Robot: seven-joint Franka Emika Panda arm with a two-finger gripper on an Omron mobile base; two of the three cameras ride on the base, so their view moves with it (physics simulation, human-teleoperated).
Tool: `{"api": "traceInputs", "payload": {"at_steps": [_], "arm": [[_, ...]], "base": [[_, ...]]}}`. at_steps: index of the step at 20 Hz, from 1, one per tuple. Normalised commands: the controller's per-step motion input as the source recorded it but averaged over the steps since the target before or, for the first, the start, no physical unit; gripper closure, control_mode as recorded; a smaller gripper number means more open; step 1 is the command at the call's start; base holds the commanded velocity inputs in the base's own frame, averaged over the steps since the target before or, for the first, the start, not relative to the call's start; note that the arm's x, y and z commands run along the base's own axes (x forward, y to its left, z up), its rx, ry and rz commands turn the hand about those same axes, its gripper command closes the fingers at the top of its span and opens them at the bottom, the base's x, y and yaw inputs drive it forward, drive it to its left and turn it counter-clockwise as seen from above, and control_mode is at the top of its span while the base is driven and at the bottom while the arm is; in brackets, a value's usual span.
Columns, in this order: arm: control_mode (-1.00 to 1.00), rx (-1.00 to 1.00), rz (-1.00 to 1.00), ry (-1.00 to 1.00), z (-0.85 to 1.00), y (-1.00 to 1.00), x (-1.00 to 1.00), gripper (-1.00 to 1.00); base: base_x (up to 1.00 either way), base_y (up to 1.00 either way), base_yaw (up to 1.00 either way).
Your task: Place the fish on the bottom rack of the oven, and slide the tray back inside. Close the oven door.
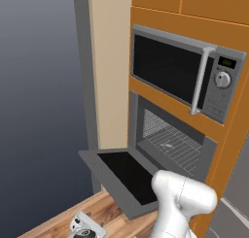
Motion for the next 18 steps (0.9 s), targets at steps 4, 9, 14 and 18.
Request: {"api": "traceInputs", "payload": {"at_steps": [4, 9, 14, 18], "arm": [[-1.0, -0.07, -0.03, -0.05, -0.32, 0.0, 0.37, -1.0], [-1.0, -0.06, -0.05, -0.01, -0.51, 0.0, 0.32, -1.0], [-1.0, -0.07, -0.04, 0.0, -0.78, 0.0, 0.42, -1.0], [-1.0, -0.1, -0.04, 0.0, -0.86, -0.01, 0.45, -1.0]], "base": [[0.0, 0.0, 0.0], [0.0, 0.0, 0.0], [0.0, 0.0, 0.0], [0.0, 0.0, 0.0]]}}
